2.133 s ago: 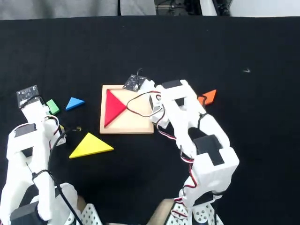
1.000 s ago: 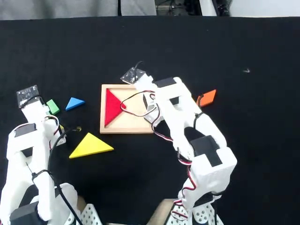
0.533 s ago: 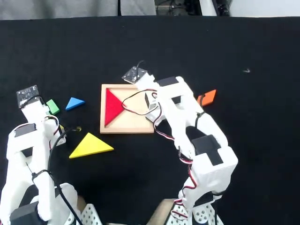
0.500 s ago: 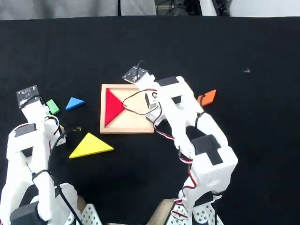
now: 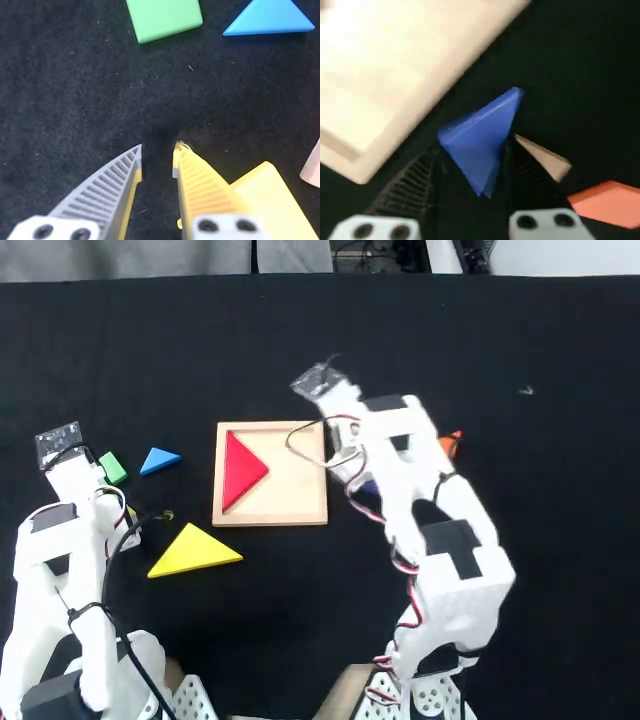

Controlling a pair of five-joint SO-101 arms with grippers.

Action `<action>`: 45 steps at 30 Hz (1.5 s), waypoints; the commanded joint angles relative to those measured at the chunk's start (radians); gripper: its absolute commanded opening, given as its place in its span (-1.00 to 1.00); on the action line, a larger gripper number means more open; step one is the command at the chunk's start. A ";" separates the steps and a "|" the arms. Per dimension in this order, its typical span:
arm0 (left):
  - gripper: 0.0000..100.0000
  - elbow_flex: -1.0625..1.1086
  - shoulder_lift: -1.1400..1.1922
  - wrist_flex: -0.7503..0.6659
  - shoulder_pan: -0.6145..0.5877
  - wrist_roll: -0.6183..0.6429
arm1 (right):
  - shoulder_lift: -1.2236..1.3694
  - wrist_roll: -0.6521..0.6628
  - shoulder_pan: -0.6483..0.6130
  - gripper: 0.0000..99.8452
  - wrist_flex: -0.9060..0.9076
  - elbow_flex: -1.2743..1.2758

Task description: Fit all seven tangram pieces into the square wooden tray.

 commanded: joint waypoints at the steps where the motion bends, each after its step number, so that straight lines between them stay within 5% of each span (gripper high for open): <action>1: -0.77 -0.004 -0.023 -0.015 -0.005 0.012 | -0.008 0.009 0.044 -0.86 -0.014 -0.059; 11: -0.77 -0.004 -0.023 -0.015 -0.005 0.012 | -0.030 0.015 0.002 -0.87 0.175 -0.090; 17: -0.77 -0.004 -0.023 -0.015 -0.005 0.012 | -0.154 0.161 -0.006 -0.87 0.278 -0.010; 25: -0.77 -0.004 -0.023 -0.015 -0.005 0.012 | -0.335 -0.009 -0.002 -0.84 0.273 0.028; 31: -0.76 -0.004 -0.023 -0.015 -0.005 0.012 | -0.337 -0.005 0.023 -0.50 0.287 0.108; 45: -0.76 -0.004 -0.021 -0.015 -0.007 0.012 | -0.318 -0.074 -0.083 -0.55 0.207 0.194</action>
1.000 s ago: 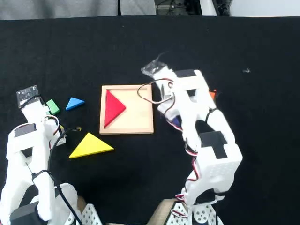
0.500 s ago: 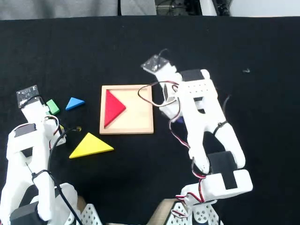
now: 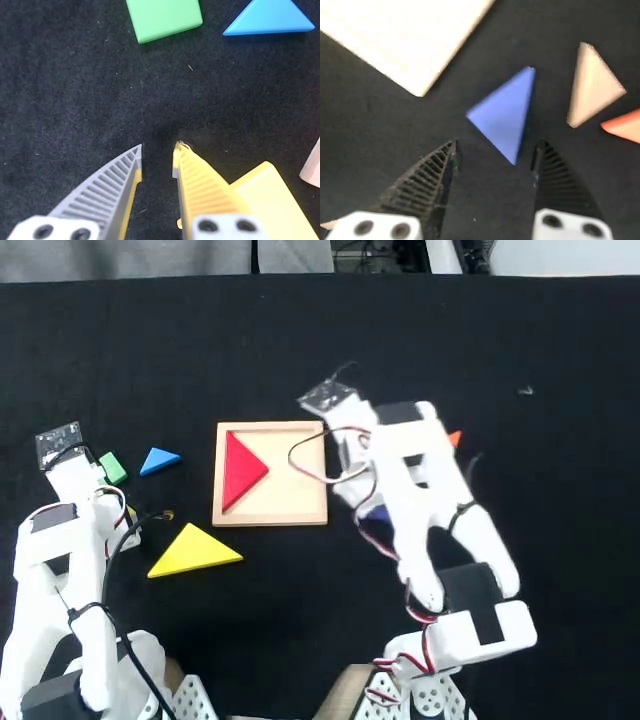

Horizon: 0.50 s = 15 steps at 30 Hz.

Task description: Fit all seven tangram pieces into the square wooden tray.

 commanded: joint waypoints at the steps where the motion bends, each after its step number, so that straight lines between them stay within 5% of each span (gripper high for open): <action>1: -0.76 -0.004 -0.021 -0.015 -0.007 0.012 | -0.030 -0.014 -0.031 -0.55 -0.069 0.041; 15: -0.76 -0.004 -0.023 -0.015 -0.007 0.012 | 0.088 -0.049 -0.037 -0.56 -0.189 0.085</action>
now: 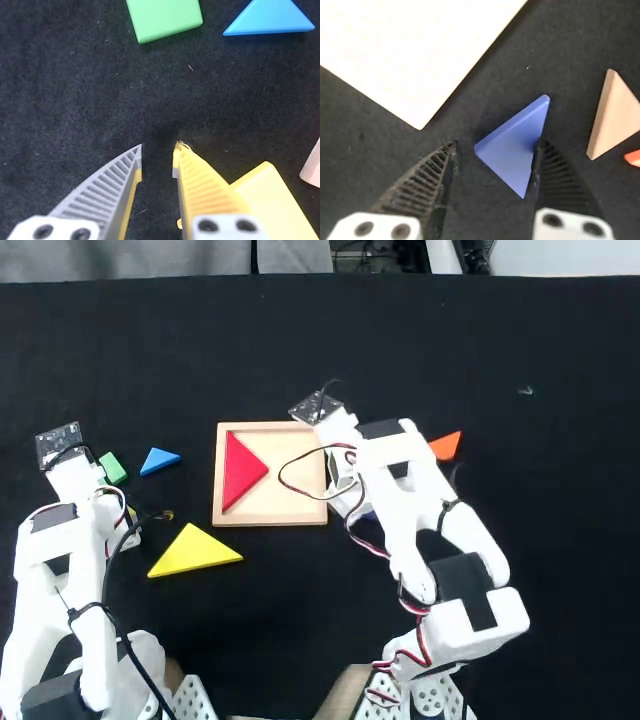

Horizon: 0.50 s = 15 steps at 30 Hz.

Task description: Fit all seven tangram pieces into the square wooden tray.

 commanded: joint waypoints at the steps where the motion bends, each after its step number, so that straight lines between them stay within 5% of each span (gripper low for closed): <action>1: -0.76 -0.004 -0.023 -0.015 -0.007 0.012 | 0.018 -0.011 -0.017 -0.56 -0.005 -0.004; 15: -0.77 -0.004 -0.021 -0.015 -0.007 0.012 | -0.159 -0.015 -0.008 -0.56 0.072 -0.012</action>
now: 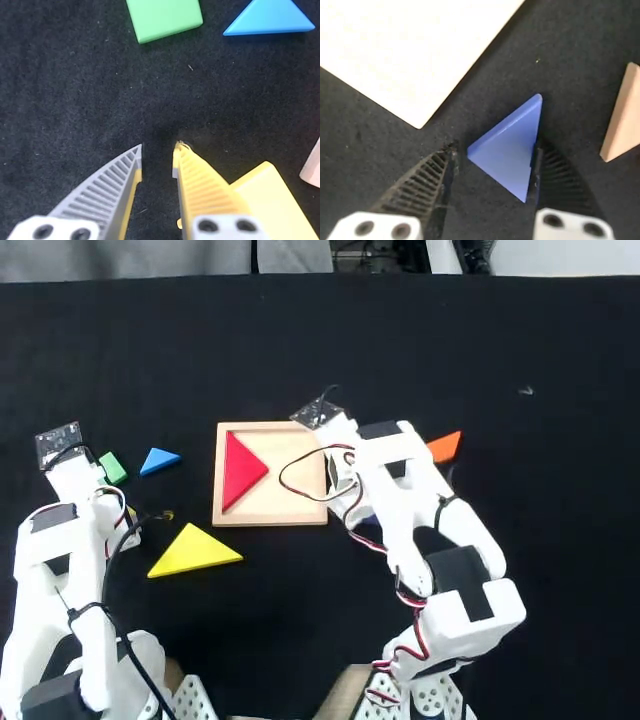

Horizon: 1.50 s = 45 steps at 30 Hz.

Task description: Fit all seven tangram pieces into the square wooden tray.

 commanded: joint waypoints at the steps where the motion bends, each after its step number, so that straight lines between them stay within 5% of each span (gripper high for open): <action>1: -0.77 -0.004 -0.021 -0.015 -0.007 0.012 | -0.174 -0.008 -0.006 -0.56 0.052 -0.008; 7: -0.77 -0.004 -0.021 -0.015 -0.007 0.012 | -0.286 -0.009 -0.080 -0.56 0.075 0.097; 24: -0.77 -0.004 -0.020 -0.015 -0.007 0.012 | -0.022 -0.055 -0.095 -0.56 -0.061 0.085; 32: -0.77 -0.004 -0.020 -0.015 -0.008 0.012 | -0.002 0.005 0.014 -0.56 -0.075 0.064; 45: -0.77 -0.004 -0.020 -0.015 -0.008 0.012 | -0.030 0.020 0.014 -0.56 -0.041 0.047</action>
